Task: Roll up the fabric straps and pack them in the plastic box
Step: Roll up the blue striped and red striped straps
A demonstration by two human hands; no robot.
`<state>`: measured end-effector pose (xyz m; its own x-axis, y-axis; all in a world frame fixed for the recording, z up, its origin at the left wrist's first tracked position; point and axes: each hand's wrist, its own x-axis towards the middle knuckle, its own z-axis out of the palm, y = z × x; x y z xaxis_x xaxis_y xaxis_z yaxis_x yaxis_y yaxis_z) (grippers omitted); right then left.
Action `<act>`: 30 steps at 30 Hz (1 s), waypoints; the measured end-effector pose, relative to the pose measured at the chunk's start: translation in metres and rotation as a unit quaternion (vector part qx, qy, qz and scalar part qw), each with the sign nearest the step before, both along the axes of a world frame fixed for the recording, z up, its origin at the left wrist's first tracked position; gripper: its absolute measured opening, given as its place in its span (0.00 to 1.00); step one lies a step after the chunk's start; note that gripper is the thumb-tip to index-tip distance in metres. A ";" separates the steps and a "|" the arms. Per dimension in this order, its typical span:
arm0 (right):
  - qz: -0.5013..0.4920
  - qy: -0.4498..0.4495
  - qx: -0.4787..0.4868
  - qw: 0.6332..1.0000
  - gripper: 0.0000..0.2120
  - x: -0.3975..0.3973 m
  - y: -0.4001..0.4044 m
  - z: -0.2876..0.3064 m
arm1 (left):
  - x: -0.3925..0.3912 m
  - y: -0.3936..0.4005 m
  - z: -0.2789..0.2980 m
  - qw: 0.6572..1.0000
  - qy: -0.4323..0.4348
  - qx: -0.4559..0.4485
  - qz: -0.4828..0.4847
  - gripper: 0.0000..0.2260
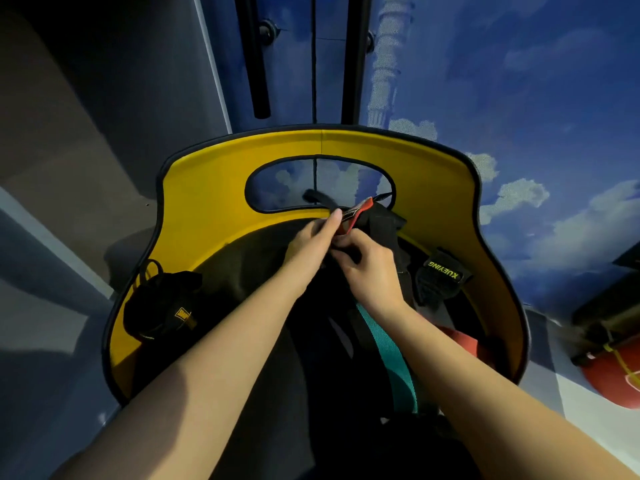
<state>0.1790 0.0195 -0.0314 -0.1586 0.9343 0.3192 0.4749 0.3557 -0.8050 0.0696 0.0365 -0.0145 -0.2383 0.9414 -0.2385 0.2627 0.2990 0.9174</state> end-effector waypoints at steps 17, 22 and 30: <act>0.051 0.116 -0.139 0.982 0.16 -0.009 0.004 0.003 | -0.077 -0.019 0.030 0.967 -0.249 0.039 0.032 0.10; 0.143 0.110 -0.219 0.959 0.07 -0.011 0.006 -0.002 | -0.083 -0.024 0.030 0.971 -0.237 0.040 0.010 0.10; 0.066 -0.184 -0.167 0.966 0.13 0.012 0.013 -0.001 | -0.093 -0.031 0.008 0.989 -0.127 0.001 -0.081 0.09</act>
<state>0.1910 0.0321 -0.0322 -0.3296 0.9391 -0.0971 0.7190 0.1830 -0.6705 -0.0236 0.0052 -0.0067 -0.0171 0.9629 -0.2695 0.0691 0.2700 0.9604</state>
